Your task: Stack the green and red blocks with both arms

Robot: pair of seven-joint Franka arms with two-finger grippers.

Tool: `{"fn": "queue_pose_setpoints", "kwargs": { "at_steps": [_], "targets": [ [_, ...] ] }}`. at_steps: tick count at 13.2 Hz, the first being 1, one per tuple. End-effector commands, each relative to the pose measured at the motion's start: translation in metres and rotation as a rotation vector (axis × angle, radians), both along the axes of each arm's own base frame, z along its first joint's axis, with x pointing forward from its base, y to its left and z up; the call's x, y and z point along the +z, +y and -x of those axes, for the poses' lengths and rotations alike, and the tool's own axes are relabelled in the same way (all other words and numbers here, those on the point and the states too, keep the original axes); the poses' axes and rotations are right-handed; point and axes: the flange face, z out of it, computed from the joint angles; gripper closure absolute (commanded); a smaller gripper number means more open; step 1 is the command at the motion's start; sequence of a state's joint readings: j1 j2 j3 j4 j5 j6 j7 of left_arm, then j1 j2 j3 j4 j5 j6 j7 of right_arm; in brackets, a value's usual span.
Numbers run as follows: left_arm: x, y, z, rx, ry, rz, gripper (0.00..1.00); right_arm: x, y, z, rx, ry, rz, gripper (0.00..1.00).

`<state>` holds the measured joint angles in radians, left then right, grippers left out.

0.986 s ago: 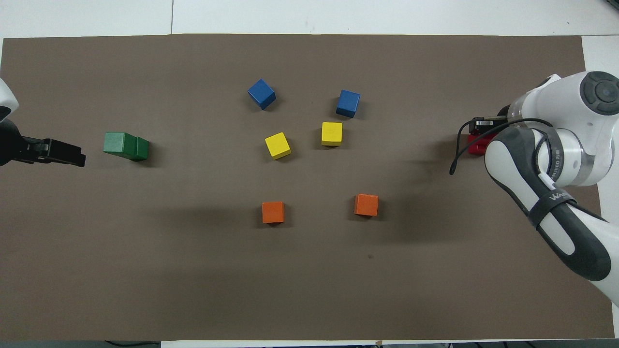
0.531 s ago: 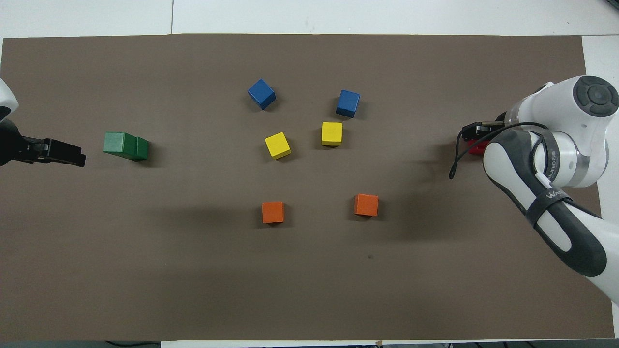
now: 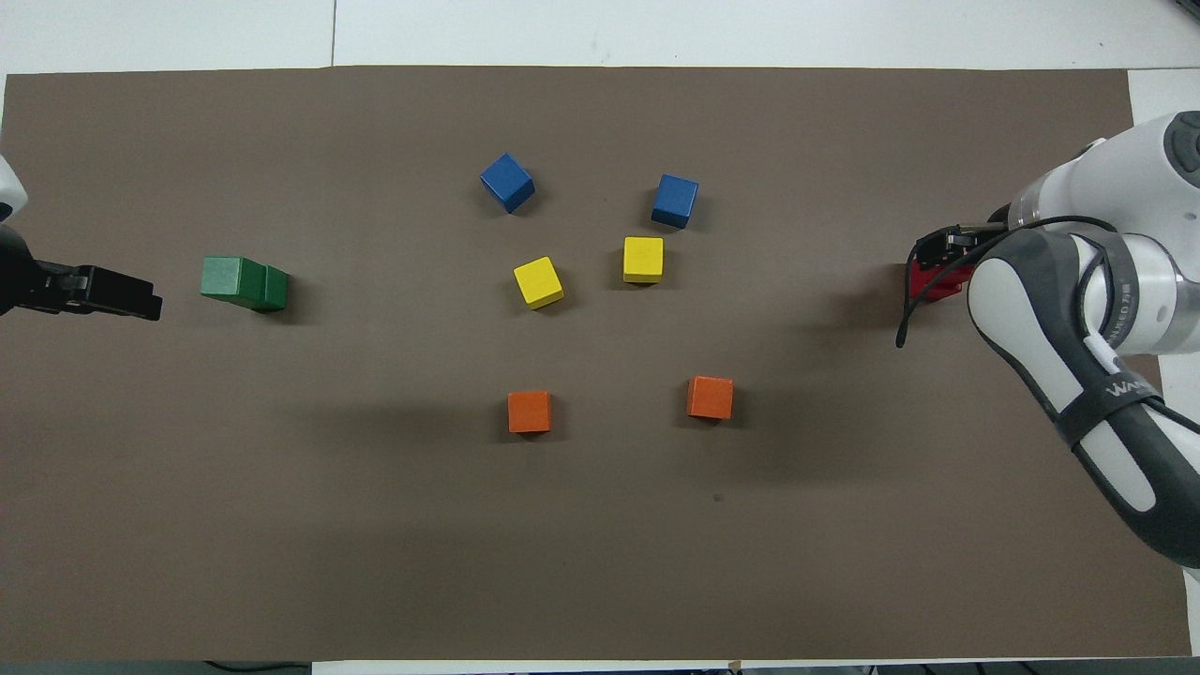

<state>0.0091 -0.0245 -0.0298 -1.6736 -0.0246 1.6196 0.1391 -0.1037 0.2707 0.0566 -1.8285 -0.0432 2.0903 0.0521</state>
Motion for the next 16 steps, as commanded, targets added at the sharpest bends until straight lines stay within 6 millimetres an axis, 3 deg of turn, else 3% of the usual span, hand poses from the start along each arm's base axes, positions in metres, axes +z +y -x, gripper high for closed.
{"fn": "queue_pose_setpoints", "kwargs": {
  "at_steps": [1,2,4,6,10,16],
  "targets": [
    [0.018,-0.020,-0.005,-0.023,0.023,-0.023,0.00,0.092,0.017,0.010,0.012,0.006,0.007,0.00],
    [0.017,-0.045,-0.004,-0.071,0.017,-0.045,0.00,0.126,0.018,0.021,0.012,-0.019,0.010,0.00],
    [0.021,-0.069,0.000,-0.102,-0.003,-0.102,0.00,0.165,0.022,0.045,0.016,-0.027,0.001,0.00],
    [0.023,-0.067,0.000,-0.070,-0.004,-0.092,0.00,0.191,0.024,0.063,0.022,-0.025,0.005,0.00],
    [0.033,-0.054,0.001,0.032,-0.020,-0.061,0.00,0.208,0.037,0.074,0.050,-0.026,0.007,0.00],
    [0.034,-0.042,0.001,0.083,-0.053,-0.037,0.00,0.219,0.031,0.084,0.038,0.003,0.006,0.00]
  ]
}}
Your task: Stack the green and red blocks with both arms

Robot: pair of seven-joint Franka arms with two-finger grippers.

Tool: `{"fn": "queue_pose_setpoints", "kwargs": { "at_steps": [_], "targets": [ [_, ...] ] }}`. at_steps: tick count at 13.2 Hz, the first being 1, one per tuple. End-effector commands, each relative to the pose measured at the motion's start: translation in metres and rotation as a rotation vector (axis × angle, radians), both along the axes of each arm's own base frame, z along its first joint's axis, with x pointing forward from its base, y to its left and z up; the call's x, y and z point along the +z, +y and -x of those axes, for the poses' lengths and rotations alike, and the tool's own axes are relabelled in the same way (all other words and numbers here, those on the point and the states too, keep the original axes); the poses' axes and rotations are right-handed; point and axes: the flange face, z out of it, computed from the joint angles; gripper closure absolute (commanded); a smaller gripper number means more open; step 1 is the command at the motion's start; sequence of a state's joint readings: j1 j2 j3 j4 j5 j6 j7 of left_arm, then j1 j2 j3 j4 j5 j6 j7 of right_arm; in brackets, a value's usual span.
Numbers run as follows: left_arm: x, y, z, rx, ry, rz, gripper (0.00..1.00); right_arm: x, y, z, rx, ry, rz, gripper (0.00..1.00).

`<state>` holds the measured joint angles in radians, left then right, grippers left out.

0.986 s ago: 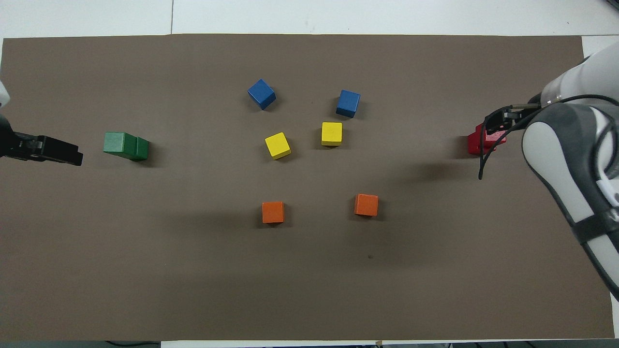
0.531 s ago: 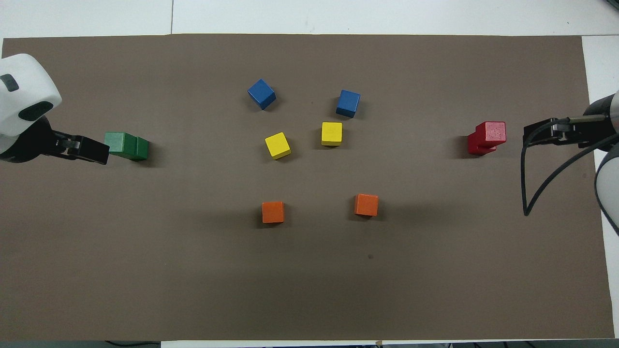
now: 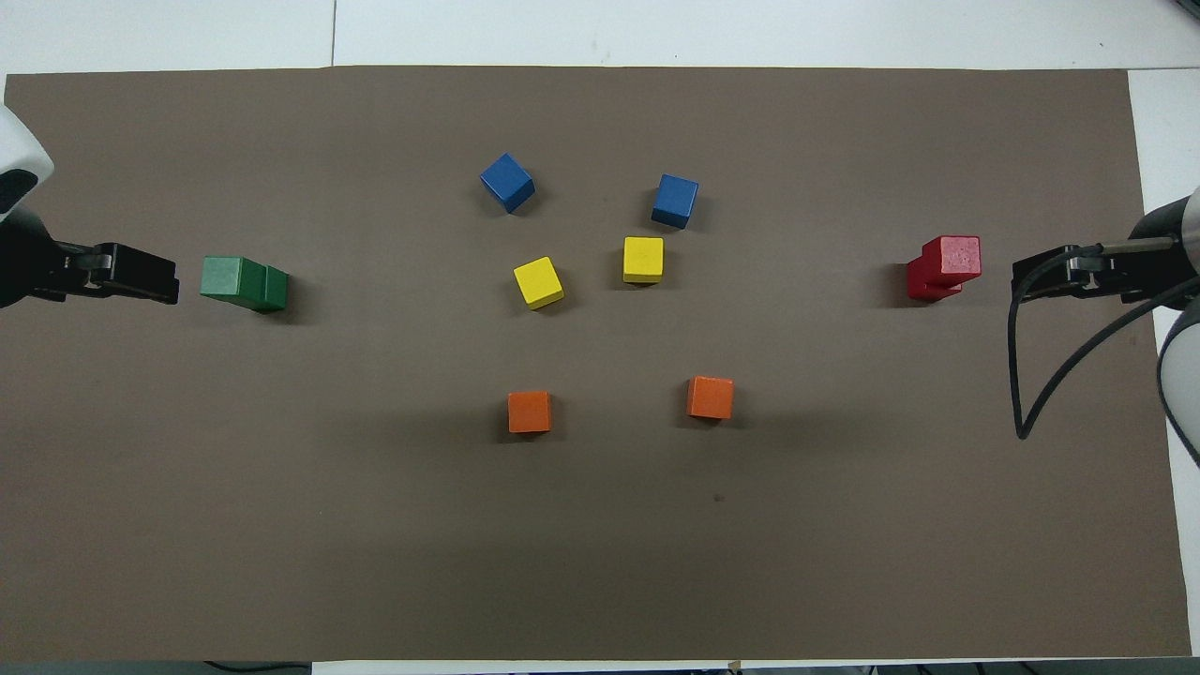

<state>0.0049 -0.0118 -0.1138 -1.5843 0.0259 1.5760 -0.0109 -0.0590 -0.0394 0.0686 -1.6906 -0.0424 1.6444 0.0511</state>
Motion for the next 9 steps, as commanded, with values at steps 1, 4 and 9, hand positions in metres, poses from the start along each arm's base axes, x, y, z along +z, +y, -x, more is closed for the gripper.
{"fn": "queue_pose_setpoints", "kwargs": {
  "at_steps": [1,4,9],
  "targets": [
    [0.0037,0.0019,0.0017,0.024,-0.017,0.013,0.00,0.0083,-0.0056,0.0083,-0.007,0.010,-0.016,0.00],
    [0.0022,0.0062,0.0038,0.023,-0.009,0.011,0.00,0.0066,-0.0070,0.0114,-0.011,0.038,-0.019,0.00],
    [0.0016,0.0054,0.0047,0.023,-0.002,0.011,0.00,0.0049,-0.0099,0.0153,-0.029,0.067,-0.061,0.00]
  ]
}}
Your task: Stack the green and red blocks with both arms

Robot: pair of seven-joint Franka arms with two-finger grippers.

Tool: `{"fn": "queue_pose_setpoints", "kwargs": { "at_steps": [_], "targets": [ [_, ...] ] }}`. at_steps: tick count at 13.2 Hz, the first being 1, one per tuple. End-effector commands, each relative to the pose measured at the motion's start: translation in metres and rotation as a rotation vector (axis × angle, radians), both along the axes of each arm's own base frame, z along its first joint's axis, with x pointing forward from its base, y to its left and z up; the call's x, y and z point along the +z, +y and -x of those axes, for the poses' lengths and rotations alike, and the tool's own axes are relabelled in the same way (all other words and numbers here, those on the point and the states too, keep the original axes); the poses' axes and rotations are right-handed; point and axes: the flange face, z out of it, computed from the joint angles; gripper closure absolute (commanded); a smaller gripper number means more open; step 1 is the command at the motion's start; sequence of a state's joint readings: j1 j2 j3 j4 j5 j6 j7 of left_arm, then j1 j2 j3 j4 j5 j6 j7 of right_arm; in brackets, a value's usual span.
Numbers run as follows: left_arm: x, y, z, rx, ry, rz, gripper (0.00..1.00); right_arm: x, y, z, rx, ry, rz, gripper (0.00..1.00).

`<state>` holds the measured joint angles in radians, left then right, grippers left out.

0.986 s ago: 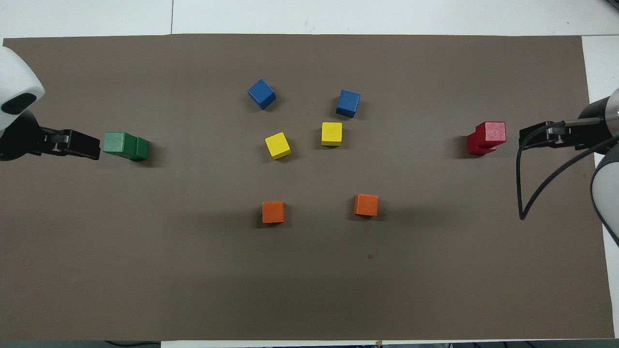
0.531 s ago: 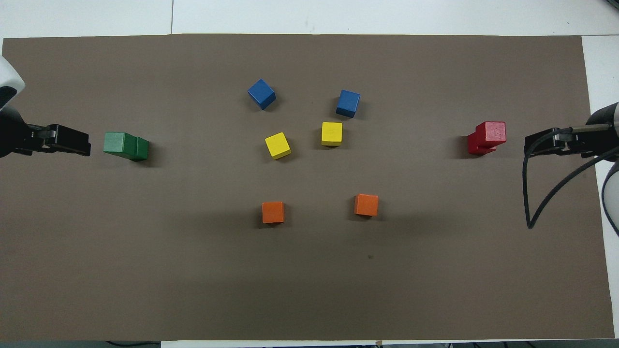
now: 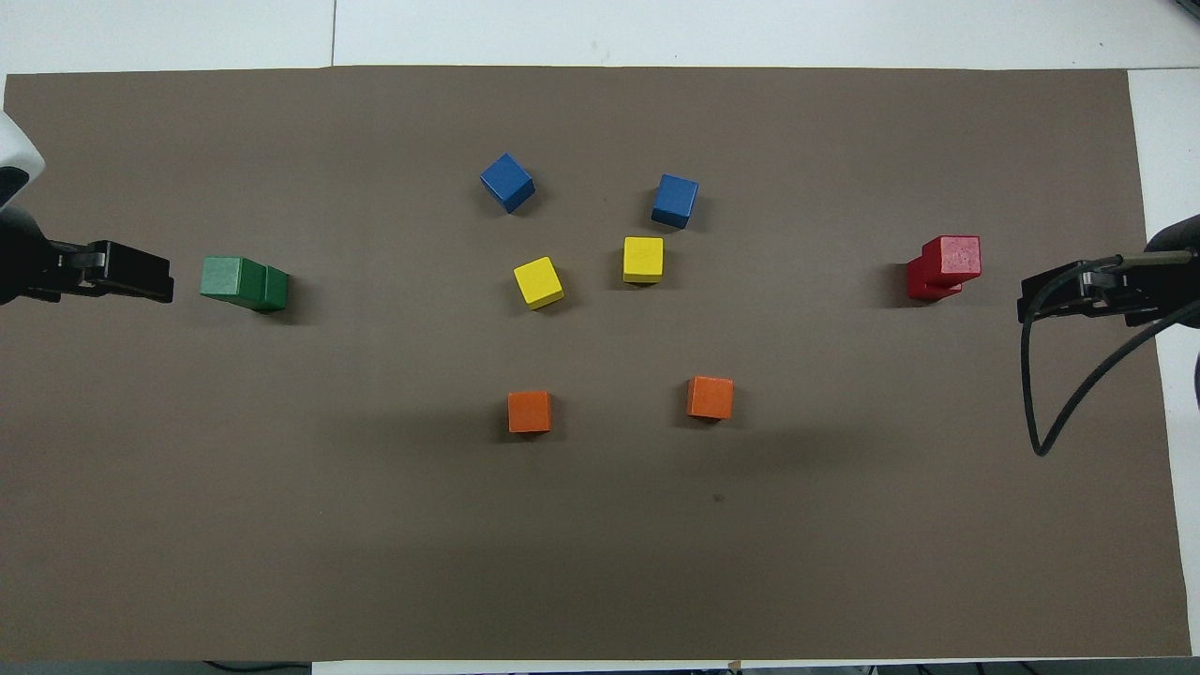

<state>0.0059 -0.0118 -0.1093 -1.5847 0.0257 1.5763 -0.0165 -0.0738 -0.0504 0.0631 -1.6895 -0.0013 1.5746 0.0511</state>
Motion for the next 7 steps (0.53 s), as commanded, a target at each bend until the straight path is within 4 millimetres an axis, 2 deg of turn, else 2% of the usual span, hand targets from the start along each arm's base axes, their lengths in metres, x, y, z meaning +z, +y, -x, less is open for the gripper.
{"fn": "queue_pose_setpoints", "kwargs": {
  "at_steps": [1,7],
  "targets": [
    [0.0025,0.0025,0.0055,0.013,-0.003,0.010,0.00,0.0041,-0.0017,0.0050,-0.002,0.012,-0.019,0.00],
    [0.0025,0.0025,0.0055,0.013,-0.003,0.010,0.00,0.0058,-0.0024,0.0057,0.000,0.007,-0.011,0.00]
  ]
}}
